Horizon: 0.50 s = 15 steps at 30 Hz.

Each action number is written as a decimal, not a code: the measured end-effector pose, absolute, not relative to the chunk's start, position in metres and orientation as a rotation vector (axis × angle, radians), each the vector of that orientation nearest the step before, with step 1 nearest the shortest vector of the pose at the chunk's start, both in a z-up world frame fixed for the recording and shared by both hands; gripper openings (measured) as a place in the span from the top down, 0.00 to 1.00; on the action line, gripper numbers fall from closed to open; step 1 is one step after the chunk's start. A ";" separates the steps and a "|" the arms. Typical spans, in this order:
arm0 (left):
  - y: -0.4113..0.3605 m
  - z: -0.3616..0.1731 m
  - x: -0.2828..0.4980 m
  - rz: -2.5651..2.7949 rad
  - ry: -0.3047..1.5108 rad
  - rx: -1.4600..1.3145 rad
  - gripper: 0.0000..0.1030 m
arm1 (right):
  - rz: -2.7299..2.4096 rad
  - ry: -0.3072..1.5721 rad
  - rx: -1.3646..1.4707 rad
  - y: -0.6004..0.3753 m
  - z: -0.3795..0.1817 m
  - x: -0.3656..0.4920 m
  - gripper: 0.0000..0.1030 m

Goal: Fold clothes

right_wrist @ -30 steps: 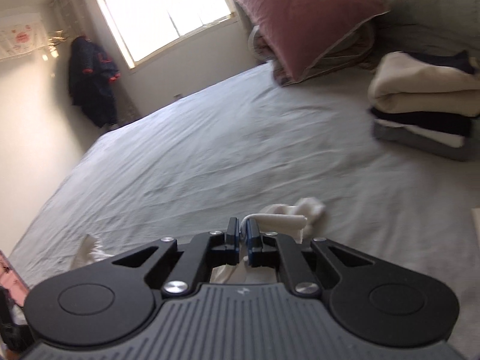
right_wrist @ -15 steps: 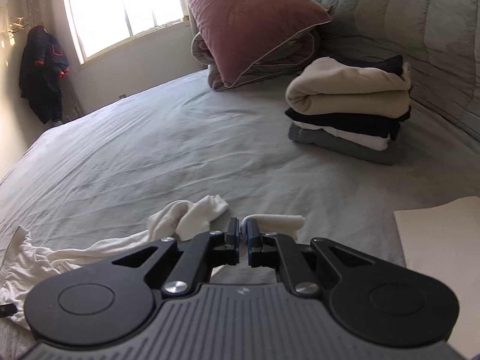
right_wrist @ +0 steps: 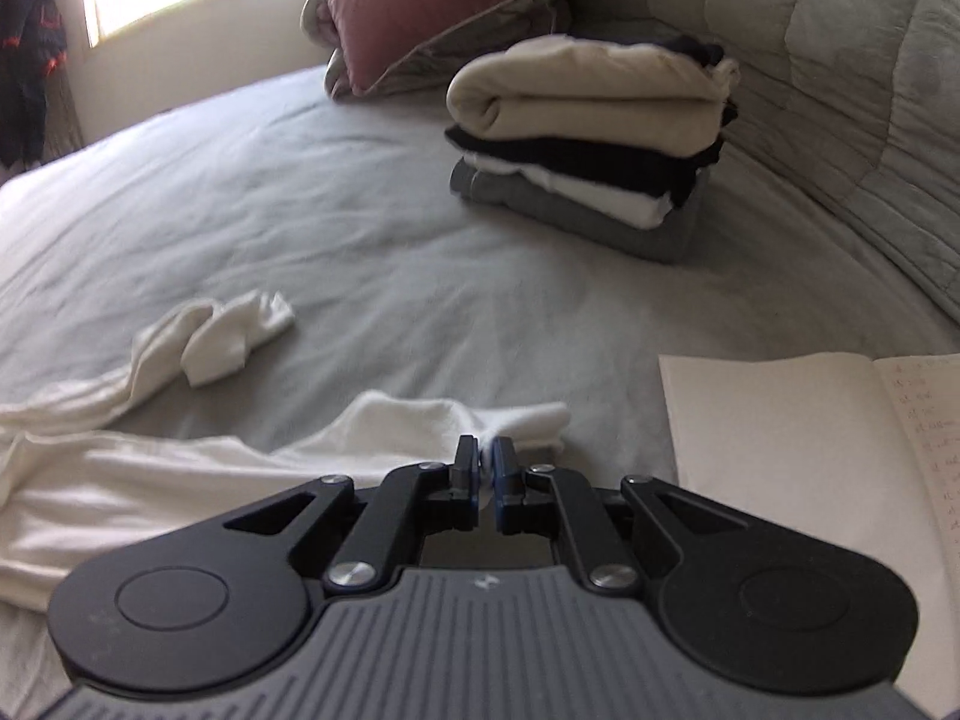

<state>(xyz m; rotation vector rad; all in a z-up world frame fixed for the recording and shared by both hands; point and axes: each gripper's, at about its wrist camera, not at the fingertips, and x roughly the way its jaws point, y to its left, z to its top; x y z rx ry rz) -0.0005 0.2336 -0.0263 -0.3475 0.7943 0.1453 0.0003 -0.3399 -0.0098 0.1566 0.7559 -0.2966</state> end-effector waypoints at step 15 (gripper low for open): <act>0.261 -0.036 0.004 0.208 0.679 -0.466 0.69 | 0.007 0.621 -0.063 -0.250 0.021 -0.005 0.59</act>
